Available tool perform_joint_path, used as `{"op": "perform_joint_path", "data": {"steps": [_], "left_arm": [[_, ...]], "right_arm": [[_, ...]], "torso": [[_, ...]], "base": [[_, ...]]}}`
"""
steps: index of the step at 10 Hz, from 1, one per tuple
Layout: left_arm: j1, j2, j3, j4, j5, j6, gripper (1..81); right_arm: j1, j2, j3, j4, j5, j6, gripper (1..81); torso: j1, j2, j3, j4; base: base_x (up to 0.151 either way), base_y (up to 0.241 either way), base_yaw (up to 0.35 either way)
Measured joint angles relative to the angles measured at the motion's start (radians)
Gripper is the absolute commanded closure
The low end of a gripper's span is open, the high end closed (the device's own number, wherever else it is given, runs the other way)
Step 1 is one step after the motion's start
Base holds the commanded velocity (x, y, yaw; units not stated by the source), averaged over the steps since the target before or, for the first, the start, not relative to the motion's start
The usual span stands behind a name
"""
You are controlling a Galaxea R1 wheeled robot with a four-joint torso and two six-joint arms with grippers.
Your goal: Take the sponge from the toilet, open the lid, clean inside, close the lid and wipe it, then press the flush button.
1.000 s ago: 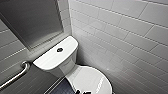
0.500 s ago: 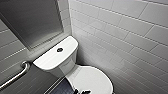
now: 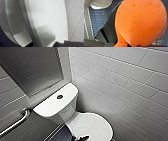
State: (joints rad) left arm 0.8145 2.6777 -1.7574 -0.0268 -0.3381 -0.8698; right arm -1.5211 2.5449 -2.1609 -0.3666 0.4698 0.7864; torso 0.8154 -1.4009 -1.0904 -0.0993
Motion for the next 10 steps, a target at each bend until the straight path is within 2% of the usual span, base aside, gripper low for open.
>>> {"op": "perform_joint_path", "data": {"steps": [2,6,9,10], "left_arm": [[-0.001,-0.033,0.044,0.0,-0.029,-0.043,1.0],[-0.001,-0.084,0.116,-0.001,-0.082,-0.062,1.0],[0.005,-0.124,0.15,-0.004,-0.093,-0.07,1.0],[0.006,-0.139,0.166,-0.004,-0.132,-0.07,1.0]], "right_arm": [[0.0,0.002,-0.009,0.0,0.0,0.0,81.1],[-0.004,0.019,-0.033,0.0,0.001,0.0,81.1],[-0.01,0.019,-0.034,0.0,0.001,0.0,81.1],[-0.011,0.019,-0.033,0.0,0.001,0.0,81.1]], "torso": [[0.0,0.0,0.0,0.0],[0.0,0.0,0.002,0.0],[0.0,0.0,0.061,0.0],[0.0,0.0,0.075,0.0]], "base": [[0.0,0.0,0.0],[0.0,0.0,0.0],[0.0,0.0,0.0],[0.0,0.0,0.0]]}}
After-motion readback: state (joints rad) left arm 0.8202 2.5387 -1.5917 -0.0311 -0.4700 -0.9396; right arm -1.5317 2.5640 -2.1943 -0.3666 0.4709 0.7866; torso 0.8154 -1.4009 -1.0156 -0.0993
